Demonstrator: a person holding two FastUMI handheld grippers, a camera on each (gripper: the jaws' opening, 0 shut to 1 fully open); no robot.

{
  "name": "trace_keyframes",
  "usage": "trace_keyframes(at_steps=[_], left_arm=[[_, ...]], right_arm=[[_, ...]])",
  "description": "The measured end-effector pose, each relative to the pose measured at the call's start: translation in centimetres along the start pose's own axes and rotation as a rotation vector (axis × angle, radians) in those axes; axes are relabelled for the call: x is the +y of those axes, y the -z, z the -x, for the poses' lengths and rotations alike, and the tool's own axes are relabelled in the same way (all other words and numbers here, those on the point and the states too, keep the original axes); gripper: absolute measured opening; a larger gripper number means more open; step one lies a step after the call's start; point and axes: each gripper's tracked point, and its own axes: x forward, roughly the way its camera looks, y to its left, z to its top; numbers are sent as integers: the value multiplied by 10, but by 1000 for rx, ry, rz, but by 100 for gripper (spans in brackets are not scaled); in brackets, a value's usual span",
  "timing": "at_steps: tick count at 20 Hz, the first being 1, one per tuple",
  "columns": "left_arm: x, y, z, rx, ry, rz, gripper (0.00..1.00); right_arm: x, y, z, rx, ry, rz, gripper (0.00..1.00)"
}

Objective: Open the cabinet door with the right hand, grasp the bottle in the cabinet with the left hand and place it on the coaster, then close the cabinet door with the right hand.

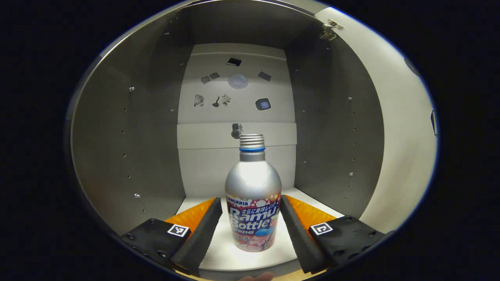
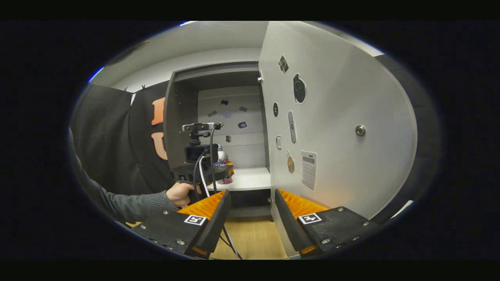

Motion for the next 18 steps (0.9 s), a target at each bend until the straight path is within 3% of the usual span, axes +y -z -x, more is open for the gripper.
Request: trace_keyframes(at_steps=[2,4,12,18], left_arm=[[0,-2,3,-2,-7,2,97],[-2,-10,14,-21,4,5,84],[12,-27,109,-75,0,-14,85],[26,7,188,-31,-41,-36,85]], right_arm=[[3,2,1,9,-5,-11,71],[5,-1,1,3,-4,-11,71],[20,17,38,26,-55,-14,71],[26,38,84,42,-84,-45,71]])
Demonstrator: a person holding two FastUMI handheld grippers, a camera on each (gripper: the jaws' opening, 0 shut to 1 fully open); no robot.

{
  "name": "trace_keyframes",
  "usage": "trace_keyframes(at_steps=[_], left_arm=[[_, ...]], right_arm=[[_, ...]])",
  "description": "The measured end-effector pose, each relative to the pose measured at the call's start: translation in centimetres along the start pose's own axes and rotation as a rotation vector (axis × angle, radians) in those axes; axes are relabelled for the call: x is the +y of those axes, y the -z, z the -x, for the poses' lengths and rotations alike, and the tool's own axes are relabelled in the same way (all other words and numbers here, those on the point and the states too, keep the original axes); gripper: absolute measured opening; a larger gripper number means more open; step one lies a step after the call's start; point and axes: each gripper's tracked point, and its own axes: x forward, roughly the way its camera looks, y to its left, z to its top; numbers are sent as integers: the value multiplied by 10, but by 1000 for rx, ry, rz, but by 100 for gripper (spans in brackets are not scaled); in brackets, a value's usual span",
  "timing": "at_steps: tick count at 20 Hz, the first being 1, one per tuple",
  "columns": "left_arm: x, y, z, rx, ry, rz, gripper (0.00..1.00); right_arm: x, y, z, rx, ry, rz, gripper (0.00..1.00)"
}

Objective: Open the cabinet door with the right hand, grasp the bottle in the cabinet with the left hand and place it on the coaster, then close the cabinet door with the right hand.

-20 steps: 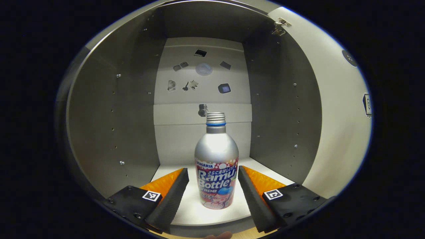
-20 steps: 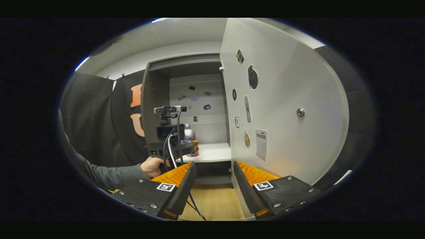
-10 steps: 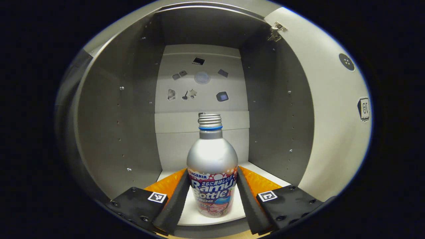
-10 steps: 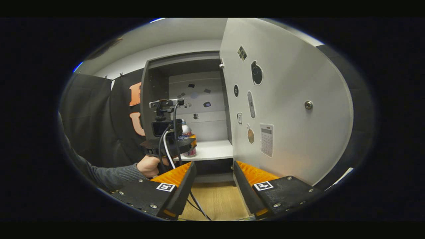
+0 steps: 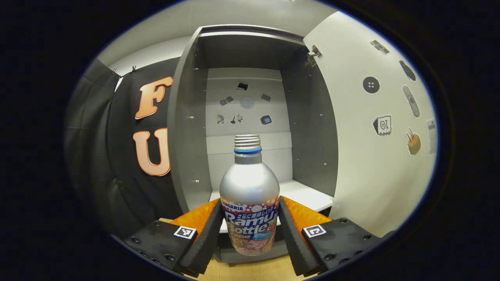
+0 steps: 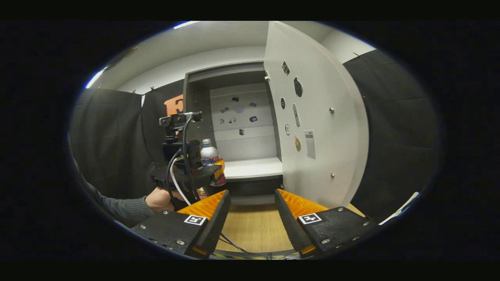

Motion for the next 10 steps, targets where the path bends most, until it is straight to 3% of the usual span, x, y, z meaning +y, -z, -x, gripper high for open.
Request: trace_keyframes(at_steps=[10], left_arm=[[11,159,103,258,-50,-17,85]], right_arm=[[-21,59,56,103,29,-78,72]])
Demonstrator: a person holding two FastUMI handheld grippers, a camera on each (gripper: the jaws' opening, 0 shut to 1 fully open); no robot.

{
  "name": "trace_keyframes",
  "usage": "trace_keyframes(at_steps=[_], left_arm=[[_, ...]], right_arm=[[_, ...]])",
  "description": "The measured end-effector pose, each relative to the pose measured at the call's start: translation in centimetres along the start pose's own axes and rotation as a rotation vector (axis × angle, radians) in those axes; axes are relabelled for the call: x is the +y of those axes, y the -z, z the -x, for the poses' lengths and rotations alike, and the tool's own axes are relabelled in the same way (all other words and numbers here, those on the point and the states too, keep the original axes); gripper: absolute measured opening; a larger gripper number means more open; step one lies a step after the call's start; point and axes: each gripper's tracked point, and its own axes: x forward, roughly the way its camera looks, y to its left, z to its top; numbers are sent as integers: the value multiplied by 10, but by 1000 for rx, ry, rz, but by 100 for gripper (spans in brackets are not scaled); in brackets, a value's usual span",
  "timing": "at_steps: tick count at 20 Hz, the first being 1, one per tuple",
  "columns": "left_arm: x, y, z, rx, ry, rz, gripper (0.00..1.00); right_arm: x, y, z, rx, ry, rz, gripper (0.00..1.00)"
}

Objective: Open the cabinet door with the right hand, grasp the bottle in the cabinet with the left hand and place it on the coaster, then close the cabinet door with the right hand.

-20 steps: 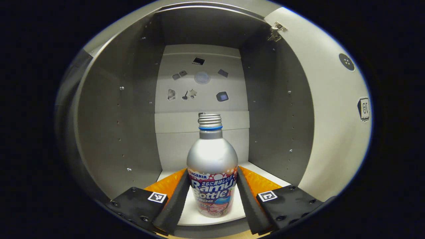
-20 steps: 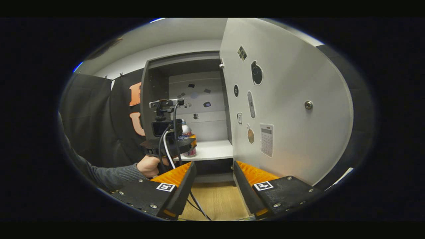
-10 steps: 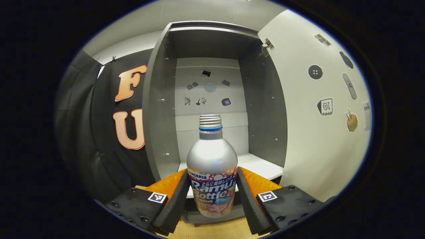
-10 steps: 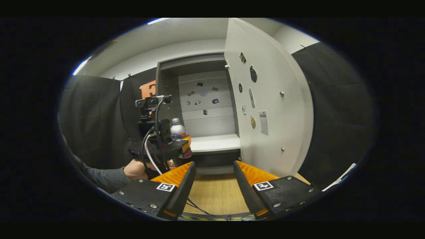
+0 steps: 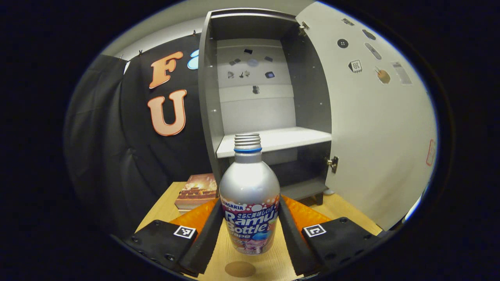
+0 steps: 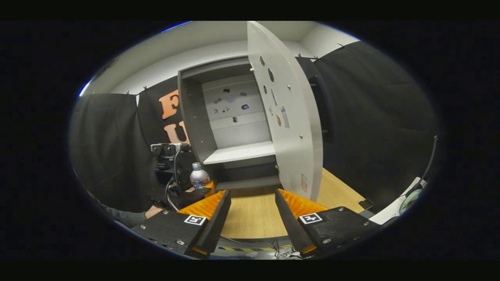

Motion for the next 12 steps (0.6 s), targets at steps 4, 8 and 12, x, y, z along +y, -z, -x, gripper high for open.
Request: trace_keyframes(at_steps=[4,8,12], left_arm=[[12,68,1,38,-22,-6,85],[24,125,-5,86,-45,7,85],[30,172,-15,126,-42,22,85]], right_arm=[[-10,33,-4,91,16,-29,74],[-18,57,-14,165,43,-16,75],[-18,80,-31,232,44,10,75]])
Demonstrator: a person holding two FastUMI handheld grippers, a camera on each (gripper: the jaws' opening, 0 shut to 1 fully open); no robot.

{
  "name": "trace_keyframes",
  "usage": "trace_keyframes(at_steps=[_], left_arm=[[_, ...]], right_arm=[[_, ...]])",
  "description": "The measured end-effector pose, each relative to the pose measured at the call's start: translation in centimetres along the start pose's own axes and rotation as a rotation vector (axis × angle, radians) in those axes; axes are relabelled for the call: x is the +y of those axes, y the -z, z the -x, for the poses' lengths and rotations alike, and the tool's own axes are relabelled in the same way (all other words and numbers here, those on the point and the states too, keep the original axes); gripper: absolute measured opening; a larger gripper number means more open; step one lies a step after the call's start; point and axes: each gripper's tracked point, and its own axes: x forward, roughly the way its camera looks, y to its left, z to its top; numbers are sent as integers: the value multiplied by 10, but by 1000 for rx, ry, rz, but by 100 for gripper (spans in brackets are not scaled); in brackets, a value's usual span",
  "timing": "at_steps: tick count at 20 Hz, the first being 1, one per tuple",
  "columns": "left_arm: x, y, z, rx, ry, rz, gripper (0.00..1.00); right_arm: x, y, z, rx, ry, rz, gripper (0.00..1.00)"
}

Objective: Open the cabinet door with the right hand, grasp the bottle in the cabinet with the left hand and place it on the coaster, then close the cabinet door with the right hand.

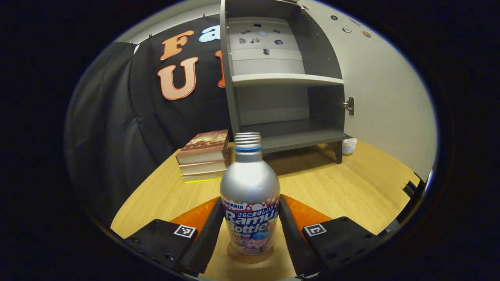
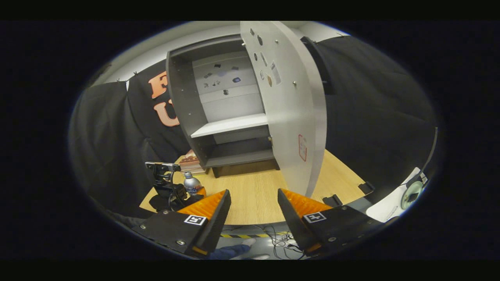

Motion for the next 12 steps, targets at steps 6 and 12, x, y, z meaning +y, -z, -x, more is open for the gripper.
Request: trace_keyframes(at_steps=[6,12], left_arm=[[7,11,-8,9,-2,10,85],[13,23,15,56,-4,43,85]], right_arm=[[15,1,-21,43,-22,22,76],[18,4,-18,42,-28,4,76]])
